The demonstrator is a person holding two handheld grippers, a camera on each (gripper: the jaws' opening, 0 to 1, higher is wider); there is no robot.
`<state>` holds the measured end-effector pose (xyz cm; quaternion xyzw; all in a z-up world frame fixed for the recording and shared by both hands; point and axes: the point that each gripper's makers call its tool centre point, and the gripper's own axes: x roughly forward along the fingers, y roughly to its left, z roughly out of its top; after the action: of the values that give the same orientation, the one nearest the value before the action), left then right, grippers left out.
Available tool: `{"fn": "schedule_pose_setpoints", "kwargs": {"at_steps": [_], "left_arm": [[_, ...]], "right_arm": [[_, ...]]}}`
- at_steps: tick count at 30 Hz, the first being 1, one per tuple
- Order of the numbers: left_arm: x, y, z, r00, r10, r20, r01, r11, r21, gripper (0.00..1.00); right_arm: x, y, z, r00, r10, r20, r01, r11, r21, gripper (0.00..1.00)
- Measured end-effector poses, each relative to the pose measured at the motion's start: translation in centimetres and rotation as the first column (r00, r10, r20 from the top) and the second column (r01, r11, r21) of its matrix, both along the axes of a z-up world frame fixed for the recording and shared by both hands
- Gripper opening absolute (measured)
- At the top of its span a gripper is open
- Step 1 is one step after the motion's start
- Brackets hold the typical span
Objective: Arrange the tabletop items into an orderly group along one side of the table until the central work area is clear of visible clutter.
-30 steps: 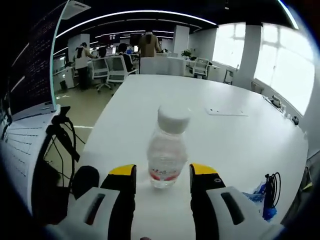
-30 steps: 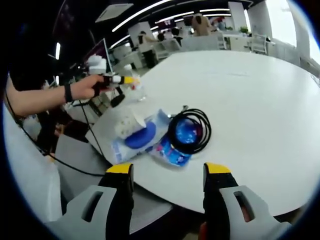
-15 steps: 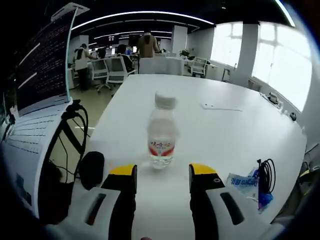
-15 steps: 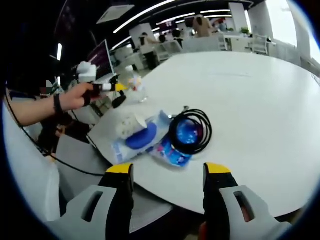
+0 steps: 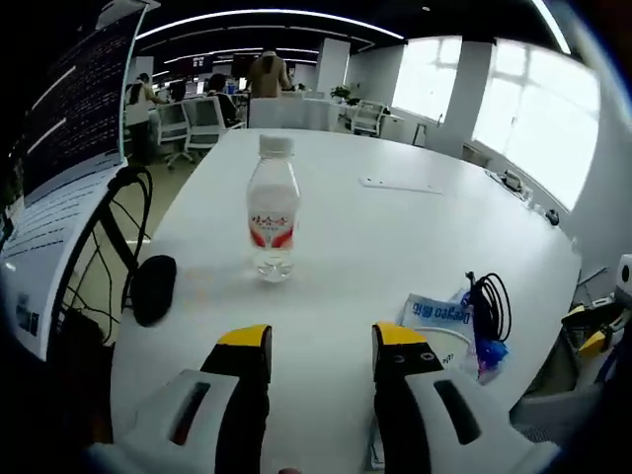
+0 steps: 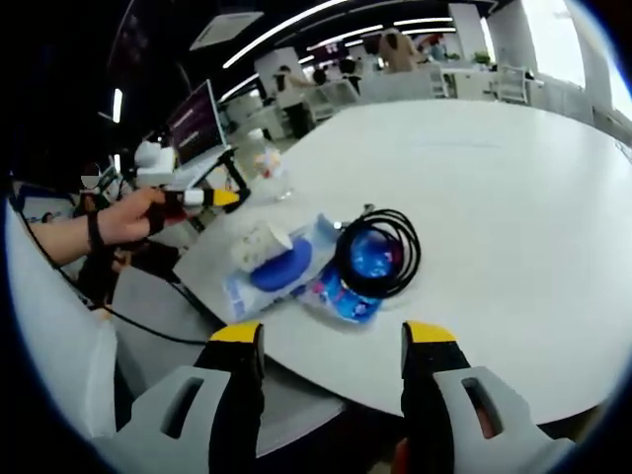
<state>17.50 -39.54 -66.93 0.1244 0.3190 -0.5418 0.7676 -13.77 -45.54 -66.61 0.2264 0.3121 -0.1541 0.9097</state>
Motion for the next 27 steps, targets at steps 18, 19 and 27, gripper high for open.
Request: {"fn": "schedule_pose_setpoints", "kwargs": {"at_steps": [18,19,27], "left_arm": [[-4.3,2.5,-1.3,0.996,-0.062,-0.063,0.063,0.998,0.016,0.40],[-4.5,2.6,-1.3,0.996,-0.063,-0.065,0.064,0.998,0.016,0.40],[-5.7,2.5,-1.6,0.992,-0.093,-0.080,0.096,0.995,0.025,0.40]], "right_arm": [[0.5,0.3,-0.3,1.000,0.020,0.003,-0.020,1.000,0.005,0.54],[0.6,0.4,-0.3,1.000,0.022,0.004,-0.022,1.000,0.006,0.54],[0.8,0.6,-0.3,0.999,0.032,0.005,-0.032,0.999,0.009,0.54]]}}
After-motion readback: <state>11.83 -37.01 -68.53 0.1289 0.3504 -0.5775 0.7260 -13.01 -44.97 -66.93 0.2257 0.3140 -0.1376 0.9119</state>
